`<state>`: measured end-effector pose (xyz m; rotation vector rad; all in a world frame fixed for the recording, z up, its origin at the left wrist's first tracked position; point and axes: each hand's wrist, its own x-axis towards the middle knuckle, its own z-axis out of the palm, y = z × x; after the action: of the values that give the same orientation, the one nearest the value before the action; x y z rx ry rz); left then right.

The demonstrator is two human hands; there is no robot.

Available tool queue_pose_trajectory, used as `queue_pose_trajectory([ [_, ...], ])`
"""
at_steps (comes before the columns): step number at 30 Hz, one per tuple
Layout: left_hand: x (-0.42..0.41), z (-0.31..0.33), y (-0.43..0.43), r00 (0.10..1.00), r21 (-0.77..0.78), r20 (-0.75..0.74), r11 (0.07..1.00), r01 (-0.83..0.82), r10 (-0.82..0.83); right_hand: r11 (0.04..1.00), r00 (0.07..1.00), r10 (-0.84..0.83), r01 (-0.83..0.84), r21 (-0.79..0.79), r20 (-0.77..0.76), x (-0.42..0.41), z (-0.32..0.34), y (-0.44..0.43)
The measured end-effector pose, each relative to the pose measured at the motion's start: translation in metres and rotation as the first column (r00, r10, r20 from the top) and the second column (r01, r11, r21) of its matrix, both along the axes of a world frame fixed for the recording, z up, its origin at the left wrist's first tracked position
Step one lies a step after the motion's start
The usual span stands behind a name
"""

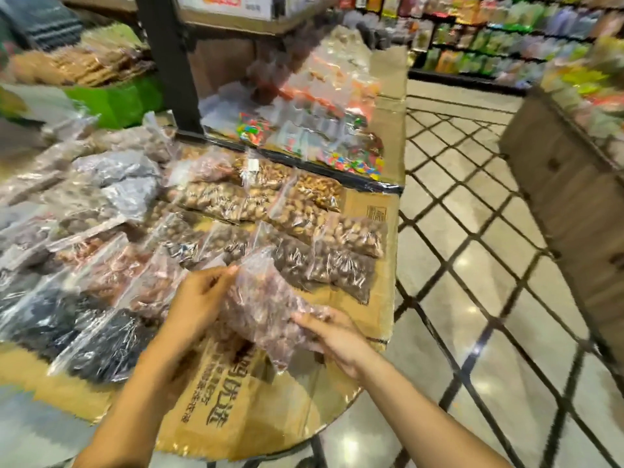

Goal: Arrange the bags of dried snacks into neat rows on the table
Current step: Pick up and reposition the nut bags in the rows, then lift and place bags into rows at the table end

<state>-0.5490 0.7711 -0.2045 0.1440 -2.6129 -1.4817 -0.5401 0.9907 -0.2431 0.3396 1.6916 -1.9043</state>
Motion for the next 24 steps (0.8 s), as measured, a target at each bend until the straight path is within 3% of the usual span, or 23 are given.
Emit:
queue_pose_trajectory([
  [6, -0.008, -0.008, 0.0, 0.953, -0.408, 0.115, 0.888, -0.212, 0.28, 0.967, 0.971, 0.237, -0.237, 0.097, 0.006, -0.044, -0.023, 0.003],
  [10, 0.024, -0.006, 0.022, 0.797, -0.338, 0.036, 0.758, -0.558, 0.602, 0.884, 0.894, 0.432, -0.393, 0.254, -0.12, -0.054, -0.032, 0.053],
  [12, 0.038, -0.008, 0.046, 0.715, -0.298, 0.016, 0.686, -0.664, 0.699, 0.827, 0.854, 0.51, -0.455, 0.329, -0.103, -0.065, -0.027, 0.087],
  [14, 0.043, -0.008, 0.077, 0.672, -0.313, 0.053, 0.651, -0.691, 0.739, 0.813, 0.841, 0.526, -0.454, 0.364, -0.125, -0.083, -0.019, 0.112],
  [18, 0.04, -0.001, 0.122, 0.677, -0.389, 0.057, 0.641, -0.662, 0.734, 0.802, 0.782, 0.563, -0.438, 0.407, -0.268, -0.121, 0.005, 0.115],
  [24, 0.016, -0.005, 0.119, 0.623, -0.534, 0.027, 0.538, -0.652, 0.782, 0.677, 0.589, 0.71, -0.422, 0.603, -0.386, -0.182, 0.02, 0.076],
])
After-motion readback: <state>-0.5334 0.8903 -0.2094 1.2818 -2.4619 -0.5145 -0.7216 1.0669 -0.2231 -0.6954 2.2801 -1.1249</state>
